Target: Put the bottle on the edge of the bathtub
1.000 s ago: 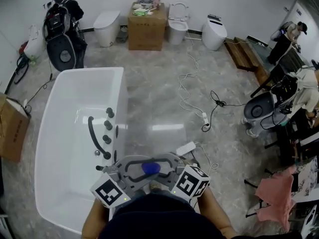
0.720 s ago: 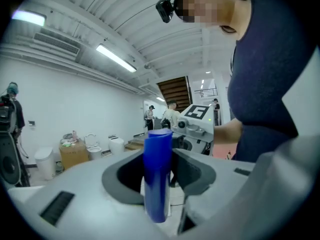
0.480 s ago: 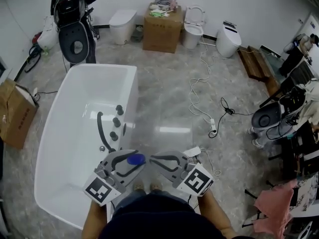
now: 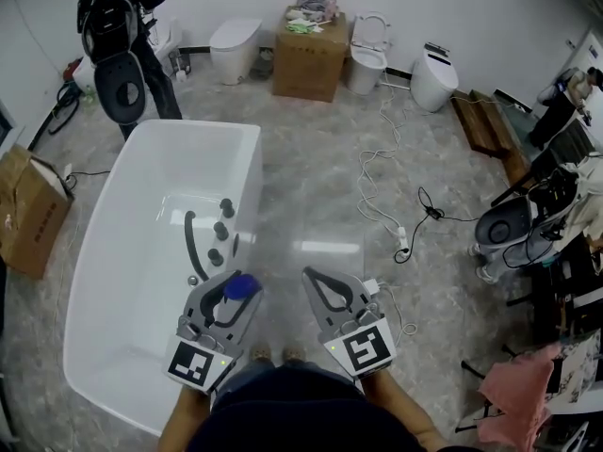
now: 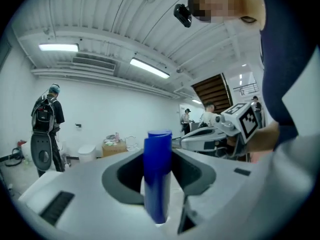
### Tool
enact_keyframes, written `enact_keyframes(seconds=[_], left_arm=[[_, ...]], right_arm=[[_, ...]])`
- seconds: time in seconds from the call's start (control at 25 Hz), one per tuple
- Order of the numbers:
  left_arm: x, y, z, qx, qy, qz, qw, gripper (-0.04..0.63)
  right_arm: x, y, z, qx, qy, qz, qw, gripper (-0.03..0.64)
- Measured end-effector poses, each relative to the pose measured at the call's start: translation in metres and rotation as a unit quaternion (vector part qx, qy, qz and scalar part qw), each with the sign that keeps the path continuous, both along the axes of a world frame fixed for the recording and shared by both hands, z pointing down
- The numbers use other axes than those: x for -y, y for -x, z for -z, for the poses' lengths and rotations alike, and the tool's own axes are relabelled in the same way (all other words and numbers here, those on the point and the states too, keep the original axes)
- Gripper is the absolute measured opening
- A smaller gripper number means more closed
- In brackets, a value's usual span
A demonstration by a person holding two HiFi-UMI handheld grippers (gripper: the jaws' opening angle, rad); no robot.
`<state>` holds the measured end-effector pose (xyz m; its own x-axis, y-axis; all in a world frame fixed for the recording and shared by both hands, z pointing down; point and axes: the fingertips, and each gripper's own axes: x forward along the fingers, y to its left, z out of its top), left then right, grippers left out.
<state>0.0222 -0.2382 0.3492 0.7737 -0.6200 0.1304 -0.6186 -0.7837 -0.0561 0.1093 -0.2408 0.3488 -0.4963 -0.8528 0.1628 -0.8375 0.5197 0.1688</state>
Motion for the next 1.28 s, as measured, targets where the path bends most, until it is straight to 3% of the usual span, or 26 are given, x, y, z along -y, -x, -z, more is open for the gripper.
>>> enact_keyframes(seconds=[0.28,0.72,0.84,1.28], left_arm=[[0.009,0.020,0.008,-0.014,-0.023,0.099,0.9947,0.160],[0.003,0.084,0.015,-0.009,-0.051,0.202,0.9779,0.160],[-0.007,0.114,0.003,-0.002,-0.031,0.252,0.9673,0.160],[-0.050,0.197,0.006,0.019,-0.042,0.382,0.9230,0.160]], right_arm=[[0.003,-0.016,0.012,0.016,-0.026,-0.057,0.998,0.017],[0.017,0.039,0.010,0.023,-0.025,0.027,0.999,0.017],[0.020,0.063,0.011,0.024,-0.028,0.061,0.997,0.017],[0.017,0.147,0.005,0.036,-0.019,0.179,0.983,0.017]])
